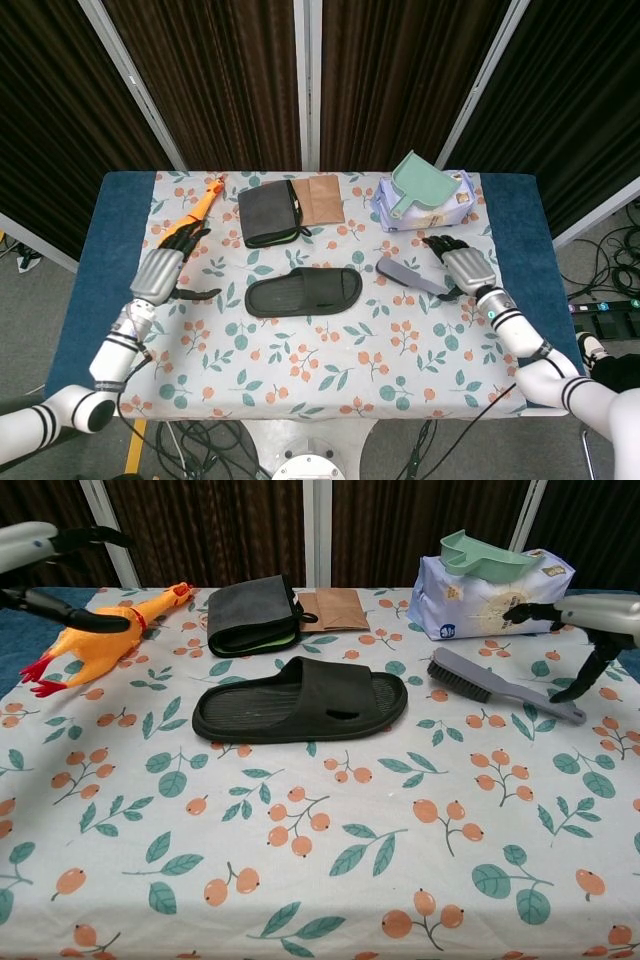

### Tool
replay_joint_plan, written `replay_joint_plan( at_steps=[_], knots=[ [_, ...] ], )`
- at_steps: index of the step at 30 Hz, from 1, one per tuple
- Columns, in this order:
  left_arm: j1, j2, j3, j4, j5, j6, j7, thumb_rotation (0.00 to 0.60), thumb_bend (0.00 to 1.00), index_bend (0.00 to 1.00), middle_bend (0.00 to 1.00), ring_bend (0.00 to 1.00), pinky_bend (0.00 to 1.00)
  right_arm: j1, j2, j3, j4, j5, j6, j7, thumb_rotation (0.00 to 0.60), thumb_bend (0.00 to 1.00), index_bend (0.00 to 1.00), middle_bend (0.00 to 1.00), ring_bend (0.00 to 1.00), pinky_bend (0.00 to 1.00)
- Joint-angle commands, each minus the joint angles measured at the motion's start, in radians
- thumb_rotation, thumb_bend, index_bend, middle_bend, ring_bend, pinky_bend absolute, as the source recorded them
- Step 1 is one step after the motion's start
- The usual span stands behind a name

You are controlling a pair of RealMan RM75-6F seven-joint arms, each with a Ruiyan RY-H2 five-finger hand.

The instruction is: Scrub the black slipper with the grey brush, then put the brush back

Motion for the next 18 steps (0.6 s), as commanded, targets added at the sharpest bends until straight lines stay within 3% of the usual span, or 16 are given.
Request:
replay_joint_plan(
  at_steps=[1,3,5,7,12,18],
  knots=[
    [0.067,0.061,0.021,-0.028,-0.025,0.053,0.025,0.501,0.06,0.14,0.12,0.02,0.16,-0.092,0.121,0.01,-0.119,0.018,0.125,-0.024,0.6,0.01,0.0,0.09,0.04,0.14],
    [0.111,0.099,0.037,-0.041,-0.041,0.086,0.048,0.589,0.06,0.15,0.14,0.03,0.16,-0.15,0.18,0.013,-0.172,0.023,0.211,-0.027,0.6,0.07,0.0,0.15,0.09,0.17],
    [0.155,0.135,0.056,-0.054,-0.052,0.122,0.076,0.6,0.06,0.17,0.14,0.04,0.16,-0.208,0.236,0.008,-0.218,0.022,0.288,-0.03,0.6,0.18,0.03,0.21,0.13,0.21],
    [0.193,0.161,0.068,-0.064,-0.058,0.161,0.102,0.6,0.06,0.18,0.15,0.04,0.16,-0.256,0.28,0.001,-0.255,0.022,0.348,-0.037,0.6,0.23,0.06,0.24,0.14,0.22],
    [0.299,0.209,0.088,-0.101,-0.073,0.283,0.144,0.6,0.06,0.18,0.15,0.04,0.16,-0.394,0.353,-0.016,-0.345,0.023,0.517,-0.059,0.6,0.24,0.08,0.24,0.14,0.23],
    [0.393,0.248,0.132,-0.207,-0.027,0.396,0.212,0.6,0.06,0.18,0.15,0.04,0.16,-0.53,0.37,-0.035,-0.439,0.004,0.692,-0.106,0.6,0.24,0.08,0.23,0.14,0.23]
  ],
)
